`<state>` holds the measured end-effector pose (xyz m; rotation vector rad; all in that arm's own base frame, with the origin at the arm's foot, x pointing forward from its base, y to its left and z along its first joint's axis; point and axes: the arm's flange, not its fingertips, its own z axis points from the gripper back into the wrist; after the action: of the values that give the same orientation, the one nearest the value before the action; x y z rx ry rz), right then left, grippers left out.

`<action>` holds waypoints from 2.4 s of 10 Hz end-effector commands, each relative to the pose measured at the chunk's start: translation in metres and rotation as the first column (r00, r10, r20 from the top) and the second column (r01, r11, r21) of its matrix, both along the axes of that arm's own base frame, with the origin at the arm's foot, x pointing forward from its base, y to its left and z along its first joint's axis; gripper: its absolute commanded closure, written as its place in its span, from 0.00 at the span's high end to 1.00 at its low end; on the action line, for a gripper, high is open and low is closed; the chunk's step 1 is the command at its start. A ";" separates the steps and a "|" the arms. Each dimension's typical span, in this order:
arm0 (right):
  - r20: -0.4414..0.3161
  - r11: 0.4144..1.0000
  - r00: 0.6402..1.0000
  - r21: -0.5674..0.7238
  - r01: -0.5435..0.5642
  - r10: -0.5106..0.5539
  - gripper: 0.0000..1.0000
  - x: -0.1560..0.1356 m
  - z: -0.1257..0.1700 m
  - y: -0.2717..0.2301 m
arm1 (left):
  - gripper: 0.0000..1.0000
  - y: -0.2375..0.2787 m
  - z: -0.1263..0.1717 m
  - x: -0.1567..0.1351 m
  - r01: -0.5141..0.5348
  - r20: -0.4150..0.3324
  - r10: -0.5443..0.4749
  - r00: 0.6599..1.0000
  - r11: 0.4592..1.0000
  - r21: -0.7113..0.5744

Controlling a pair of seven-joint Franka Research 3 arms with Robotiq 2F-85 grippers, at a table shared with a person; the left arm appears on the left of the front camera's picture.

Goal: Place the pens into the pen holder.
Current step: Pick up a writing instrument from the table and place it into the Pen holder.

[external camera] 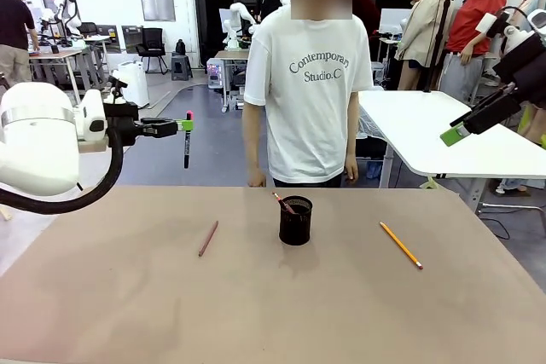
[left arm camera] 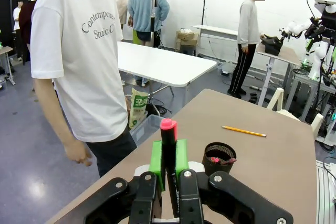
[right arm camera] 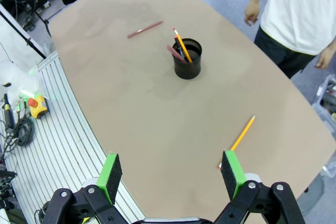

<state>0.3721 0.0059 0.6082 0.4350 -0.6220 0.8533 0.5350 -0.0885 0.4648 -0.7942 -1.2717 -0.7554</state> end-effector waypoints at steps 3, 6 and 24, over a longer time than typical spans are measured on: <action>-0.001 1.000 1.000 0.022 -0.007 0.007 1.00 0.000 0.001 0.001 | 0.00 0.000 0.001 0.000 0.007 0.004 -0.007 1.000 1.000 -0.006; -0.001 1.000 1.000 0.022 -0.007 0.007 1.00 0.000 0.001 0.001 | 0.00 -0.012 0.003 0.008 0.018 0.043 -0.018 0.999 1.000 -0.007; -0.001 1.000 1.000 0.022 -0.007 0.007 1.00 0.000 0.001 0.001 | 0.00 -0.224 -0.059 0.081 0.533 0.168 -0.512 0.842 0.838 -0.118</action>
<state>0.3720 0.0063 0.6082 0.4344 -0.6215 0.8540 0.6178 -0.3186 0.3968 -1.2716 -1.2325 -1.1974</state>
